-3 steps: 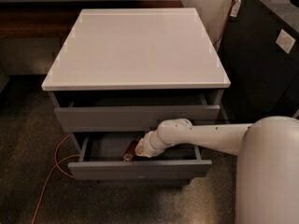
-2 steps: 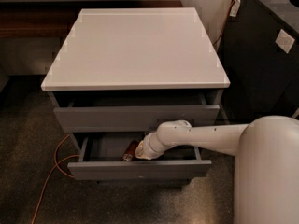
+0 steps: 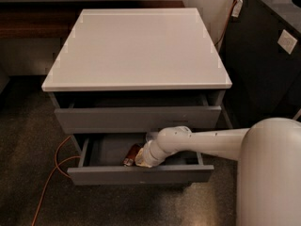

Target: Pick coke can from middle drawer and place on counter

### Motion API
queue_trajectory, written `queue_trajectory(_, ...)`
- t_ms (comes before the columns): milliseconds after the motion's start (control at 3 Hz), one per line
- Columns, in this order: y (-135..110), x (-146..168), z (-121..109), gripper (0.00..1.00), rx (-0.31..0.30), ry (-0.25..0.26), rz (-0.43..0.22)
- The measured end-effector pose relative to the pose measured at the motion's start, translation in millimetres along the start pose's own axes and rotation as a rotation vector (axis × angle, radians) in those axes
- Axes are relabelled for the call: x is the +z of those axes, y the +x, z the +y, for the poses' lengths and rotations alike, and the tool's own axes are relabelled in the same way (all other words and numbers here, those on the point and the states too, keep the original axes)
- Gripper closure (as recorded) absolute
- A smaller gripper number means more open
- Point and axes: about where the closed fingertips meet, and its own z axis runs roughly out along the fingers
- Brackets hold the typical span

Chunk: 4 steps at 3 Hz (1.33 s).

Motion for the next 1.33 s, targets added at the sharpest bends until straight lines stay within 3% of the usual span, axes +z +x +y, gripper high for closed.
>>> queue_trajectory(1333,-27,-7,85,1.0,-0.072,-0.096,-0.036)
